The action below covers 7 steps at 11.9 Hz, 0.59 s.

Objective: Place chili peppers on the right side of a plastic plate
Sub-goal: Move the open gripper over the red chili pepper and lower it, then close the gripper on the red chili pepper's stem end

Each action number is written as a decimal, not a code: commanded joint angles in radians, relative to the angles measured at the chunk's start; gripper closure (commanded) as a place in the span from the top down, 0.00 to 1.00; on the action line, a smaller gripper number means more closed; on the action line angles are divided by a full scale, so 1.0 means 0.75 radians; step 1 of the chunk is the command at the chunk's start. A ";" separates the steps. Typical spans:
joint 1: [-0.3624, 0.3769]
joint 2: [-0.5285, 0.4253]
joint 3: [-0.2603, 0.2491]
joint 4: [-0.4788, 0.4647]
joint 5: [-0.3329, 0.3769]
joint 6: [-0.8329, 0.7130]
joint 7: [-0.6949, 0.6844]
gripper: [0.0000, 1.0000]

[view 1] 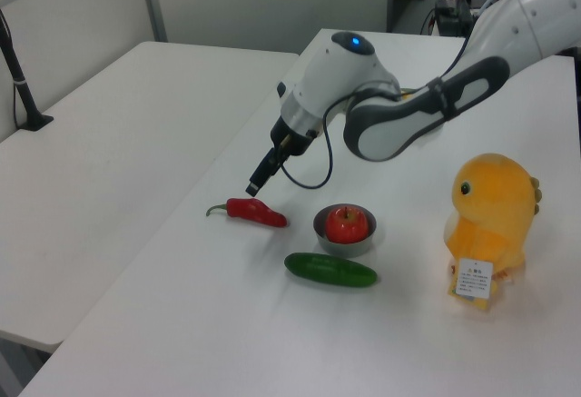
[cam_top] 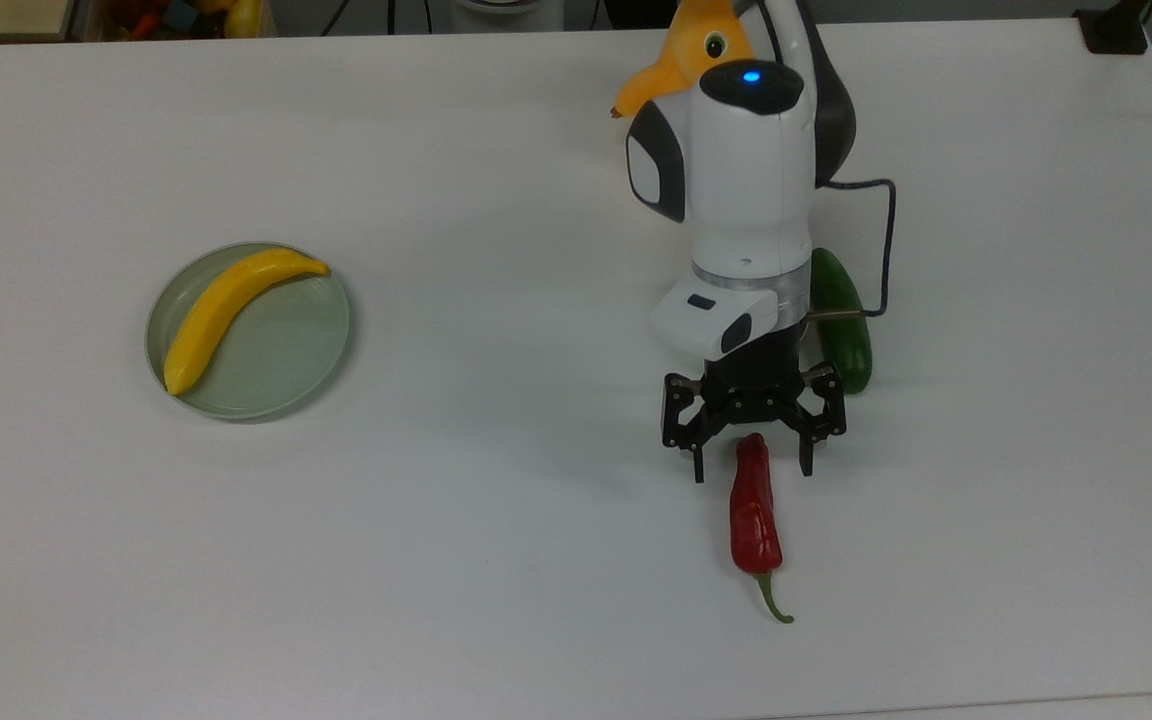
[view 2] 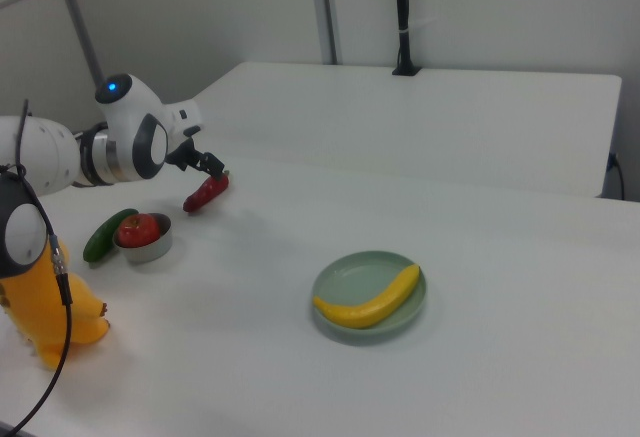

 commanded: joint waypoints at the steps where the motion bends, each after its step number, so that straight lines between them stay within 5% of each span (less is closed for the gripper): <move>1: 0.019 0.047 -0.008 -0.009 -0.028 0.113 0.044 1.00; 7: 0.043 0.094 -0.012 -0.013 -0.085 0.160 0.040 0.94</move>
